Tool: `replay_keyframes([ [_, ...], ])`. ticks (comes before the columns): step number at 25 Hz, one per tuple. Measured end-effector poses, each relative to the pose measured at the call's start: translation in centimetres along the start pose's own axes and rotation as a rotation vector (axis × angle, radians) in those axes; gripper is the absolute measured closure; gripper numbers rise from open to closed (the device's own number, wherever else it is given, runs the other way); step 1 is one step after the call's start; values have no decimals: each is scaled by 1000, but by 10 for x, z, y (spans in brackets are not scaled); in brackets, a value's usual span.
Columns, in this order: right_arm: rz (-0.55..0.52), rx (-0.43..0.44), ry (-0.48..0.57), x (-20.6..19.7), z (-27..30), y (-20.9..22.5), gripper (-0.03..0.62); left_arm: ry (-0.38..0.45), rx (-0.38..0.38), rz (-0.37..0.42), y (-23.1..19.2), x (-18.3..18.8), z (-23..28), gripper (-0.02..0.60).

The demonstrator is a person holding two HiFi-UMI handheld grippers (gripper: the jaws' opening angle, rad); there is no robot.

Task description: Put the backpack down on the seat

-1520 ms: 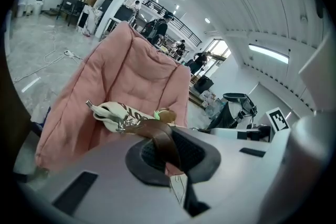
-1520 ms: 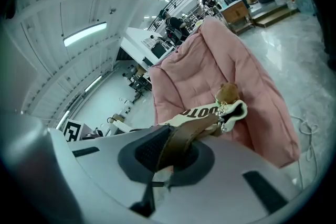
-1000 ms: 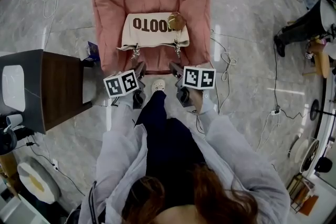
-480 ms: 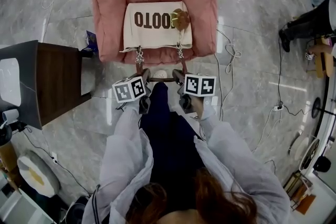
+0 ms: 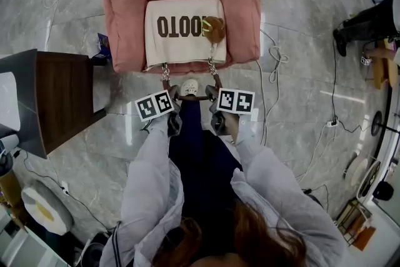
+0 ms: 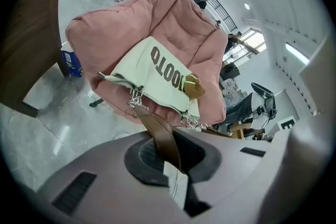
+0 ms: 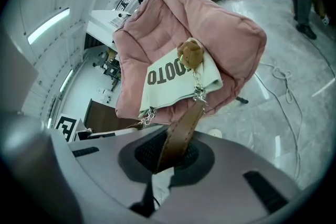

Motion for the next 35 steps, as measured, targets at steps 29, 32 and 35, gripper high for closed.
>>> replay_keyframes([
  [29, -87, 83, 104, -2, -61, -23, 71, 79, -117, 51, 33, 3, -61, 215],
  [32, -81, 101, 151, 6, -73, -33, 71, 105, -138, 94, 44, 13, -72, 215],
  [35, -111, 113, 197, 12, -88, -44, 71, 137, -166, 132, 55, 20, -88, 215],
])
Point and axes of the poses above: the fingertips, and each gripper's own axes: z forward along the fingers, y to its right, x out of its top, the point moved 5 cm from there along -z, backward along the fingers, and after that the axes turned 14 degrees about y, right-handed, at the moved point
